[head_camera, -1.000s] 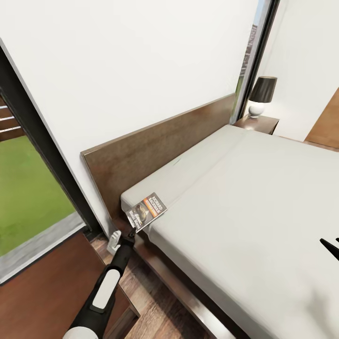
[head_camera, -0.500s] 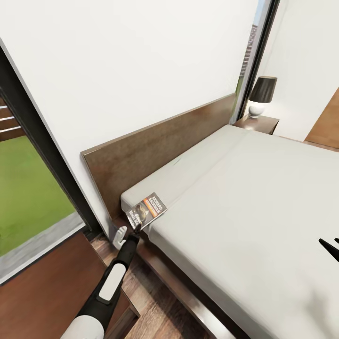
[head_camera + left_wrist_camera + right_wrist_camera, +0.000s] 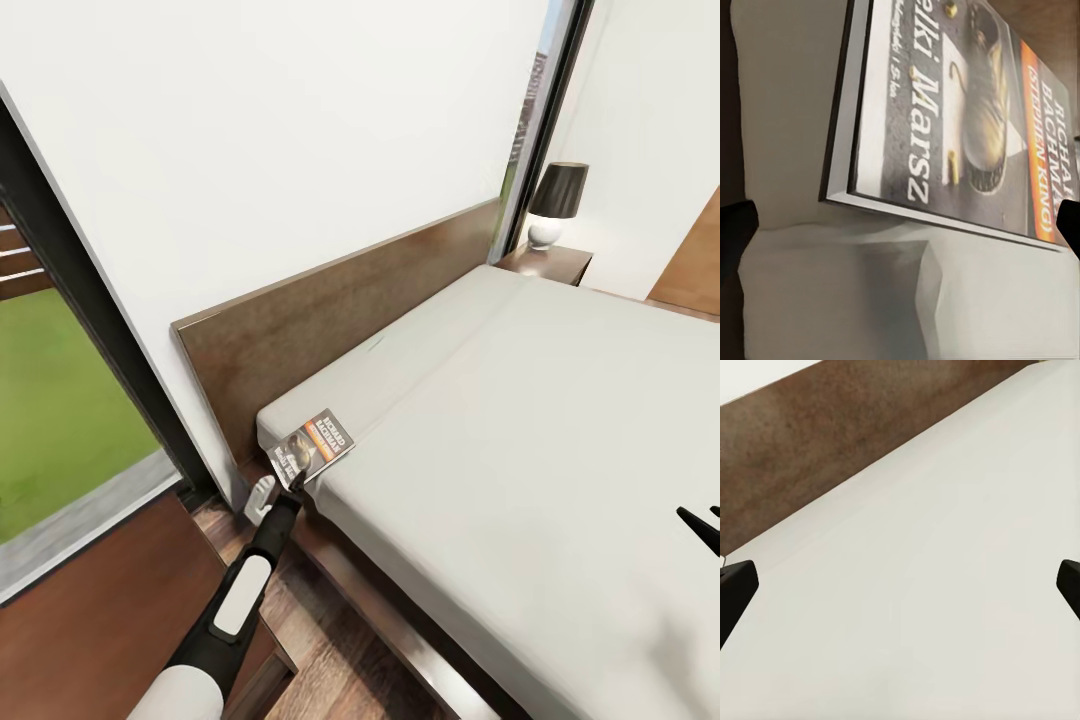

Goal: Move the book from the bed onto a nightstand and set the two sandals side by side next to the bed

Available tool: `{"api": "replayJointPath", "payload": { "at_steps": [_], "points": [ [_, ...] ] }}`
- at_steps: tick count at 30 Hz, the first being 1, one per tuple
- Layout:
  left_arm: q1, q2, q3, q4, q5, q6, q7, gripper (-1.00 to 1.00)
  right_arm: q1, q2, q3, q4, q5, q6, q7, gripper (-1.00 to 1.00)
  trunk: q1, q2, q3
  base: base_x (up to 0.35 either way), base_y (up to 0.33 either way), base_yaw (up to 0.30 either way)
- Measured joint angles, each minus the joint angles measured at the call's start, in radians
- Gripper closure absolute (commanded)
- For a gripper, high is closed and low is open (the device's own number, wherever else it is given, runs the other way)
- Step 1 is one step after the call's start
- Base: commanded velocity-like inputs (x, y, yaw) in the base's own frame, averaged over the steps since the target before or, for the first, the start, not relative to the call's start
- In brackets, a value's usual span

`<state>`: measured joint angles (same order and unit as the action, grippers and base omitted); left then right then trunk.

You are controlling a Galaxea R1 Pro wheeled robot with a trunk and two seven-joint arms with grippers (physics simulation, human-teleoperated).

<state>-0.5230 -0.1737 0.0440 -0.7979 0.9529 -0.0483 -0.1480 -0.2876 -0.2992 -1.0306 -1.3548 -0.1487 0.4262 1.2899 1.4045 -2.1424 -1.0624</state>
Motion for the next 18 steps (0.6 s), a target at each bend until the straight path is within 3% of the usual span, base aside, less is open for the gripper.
{"api": "replayJointPath", "payload": {
  "at_steps": [18],
  "points": [
    [-0.007,0.0,-0.005,-0.007,0.0,-0.004,-0.002,-1.0,0.0,0.003,0.002,0.0,0.0,0.0,0.0,-1.0,0.0,0.0,0.0,0.0,0.0,0.0]
  ]
}}
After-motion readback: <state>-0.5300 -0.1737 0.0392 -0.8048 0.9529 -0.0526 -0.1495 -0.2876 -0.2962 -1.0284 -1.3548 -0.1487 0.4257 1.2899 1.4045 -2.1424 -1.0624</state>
